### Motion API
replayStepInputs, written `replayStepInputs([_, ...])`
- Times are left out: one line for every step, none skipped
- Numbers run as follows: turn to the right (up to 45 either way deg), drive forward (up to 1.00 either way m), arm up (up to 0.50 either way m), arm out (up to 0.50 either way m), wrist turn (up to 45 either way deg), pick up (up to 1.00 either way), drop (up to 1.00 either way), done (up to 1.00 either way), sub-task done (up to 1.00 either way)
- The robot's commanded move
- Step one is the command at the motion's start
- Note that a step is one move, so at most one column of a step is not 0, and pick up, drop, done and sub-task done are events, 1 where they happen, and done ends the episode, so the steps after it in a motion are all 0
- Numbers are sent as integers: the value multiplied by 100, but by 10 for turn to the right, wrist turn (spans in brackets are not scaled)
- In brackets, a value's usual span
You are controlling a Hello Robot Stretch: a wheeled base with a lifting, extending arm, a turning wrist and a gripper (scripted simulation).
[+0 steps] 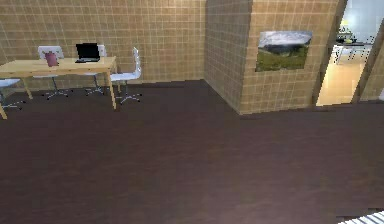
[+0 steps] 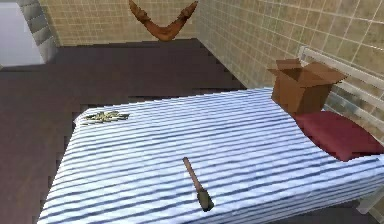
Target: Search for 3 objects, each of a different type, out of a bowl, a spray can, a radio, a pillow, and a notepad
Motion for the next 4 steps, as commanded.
replayStepInputs([-120,0,0,0,0,0,0,0,0])
replayStepInputs([0,20,0,0,0,0,0,0,0])
replayStepInputs([0,55,0,0,0,0,0,0,0])
replayStepInputs([0,30,0,0,0,0,0,0,0])
